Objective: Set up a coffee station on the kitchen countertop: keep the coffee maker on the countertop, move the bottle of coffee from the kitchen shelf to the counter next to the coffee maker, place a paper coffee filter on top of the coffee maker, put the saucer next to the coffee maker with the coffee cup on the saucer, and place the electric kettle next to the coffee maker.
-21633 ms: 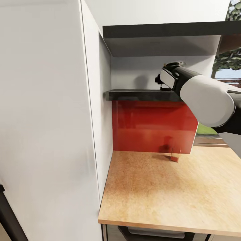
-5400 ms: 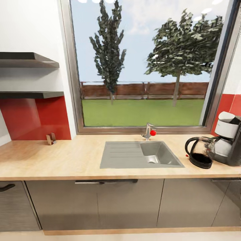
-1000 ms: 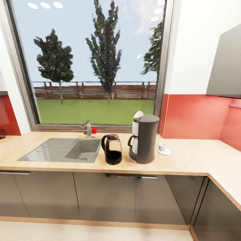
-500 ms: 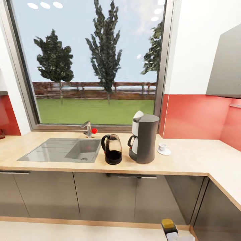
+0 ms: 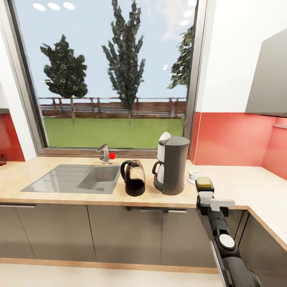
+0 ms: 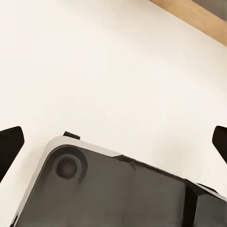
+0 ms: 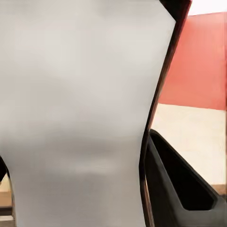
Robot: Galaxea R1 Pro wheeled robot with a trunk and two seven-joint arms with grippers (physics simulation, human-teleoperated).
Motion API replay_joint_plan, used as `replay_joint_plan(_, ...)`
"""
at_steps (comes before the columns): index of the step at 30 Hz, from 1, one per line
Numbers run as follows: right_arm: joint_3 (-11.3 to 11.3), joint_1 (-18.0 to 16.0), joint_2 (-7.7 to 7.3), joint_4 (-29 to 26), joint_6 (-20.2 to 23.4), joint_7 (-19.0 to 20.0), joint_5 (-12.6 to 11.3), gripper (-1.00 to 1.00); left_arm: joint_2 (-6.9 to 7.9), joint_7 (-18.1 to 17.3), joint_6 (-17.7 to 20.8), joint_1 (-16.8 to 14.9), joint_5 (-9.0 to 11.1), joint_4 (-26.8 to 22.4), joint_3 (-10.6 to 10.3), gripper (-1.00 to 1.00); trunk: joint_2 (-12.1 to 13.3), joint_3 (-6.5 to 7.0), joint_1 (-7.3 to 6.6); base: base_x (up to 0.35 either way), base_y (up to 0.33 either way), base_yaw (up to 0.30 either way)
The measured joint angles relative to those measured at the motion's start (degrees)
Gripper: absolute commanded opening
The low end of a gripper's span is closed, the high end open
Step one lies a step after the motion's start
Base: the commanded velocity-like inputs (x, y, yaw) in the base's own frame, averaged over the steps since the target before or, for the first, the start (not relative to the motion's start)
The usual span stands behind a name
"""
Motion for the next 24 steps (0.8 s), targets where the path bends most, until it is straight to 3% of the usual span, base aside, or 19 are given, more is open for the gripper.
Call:
replay_joint_plan(3,0.0,-0.6,0.05,-1.9,2.1,0.1,-0.8,-1.0,0.31,0.0,-0.3,0.0,0.2,0.0,0.1,1.0,0.0,0.0,0.0,0.0,0.0,0.0)
replay_joint_plan(6,0.1,-4.5,-0.01,0.4,3.5,0.3,-1.5,-1.0,0.59,0.1,-0.6,0.0,0.7,-0.2,0.3,1.0,0.0,0.01,0.01,0.0,0.0,0.0)
replay_joint_plan(9,0.1,-13.5,-0.47,12.6,2.8,0.9,-1.8,-1.0,0.67,0.1,-0.6,0.0,1.6,-0.1,0.5,1.0,0.0,0.0,0.01,0.0,0.0,0.0)
replay_joint_plan(12,0.1,-18.0,-1.77,21.6,0.2,2.0,-2.8,-1.0,0.68,0.1,-0.6,0.0,2.2,0.1,0.5,1.0,0.0,0.0,0.01,0.0,0.0,0.0)
replay_joint_plan(15,0.2,-20.3,-2.91,27.3,-2.2,4.3,-4.0,-1.0,0.47,0.1,-0.5,0.0,2.2,0.3,0.5,1.0,0.0,0.0,0.01,0.0,0.0,0.0)
replay_joint_plan(20,0.2,-21.1,-3.22,29.3,-6.0,4.9,-4.7,-1.0,0.5,0.1,-0.4,0.0,2.2,2.3,0.5,1.0,0.0,-0.01,0.0,0.0,0.0,0.0)
replay_joint_plan(21,0.1,-21.4,-3.26,32.7,-9.5,4.5,-5.1,-1.0,1.3,0.2,-0.6,0.0,2.2,4.6,0.5,1.0,0.0,-0.02,0.0,0.0,0.0,0.0)
replay_joint_plan(24,-0.4,-23.1,-4.18,35.9,-10.7,3.7,-7.2,-1.0,2.38,0.9,-0.6,0.0,2.4,5.1,0.5,1.0,0.0,0.0,0.01,0.0,0.0,0.0)
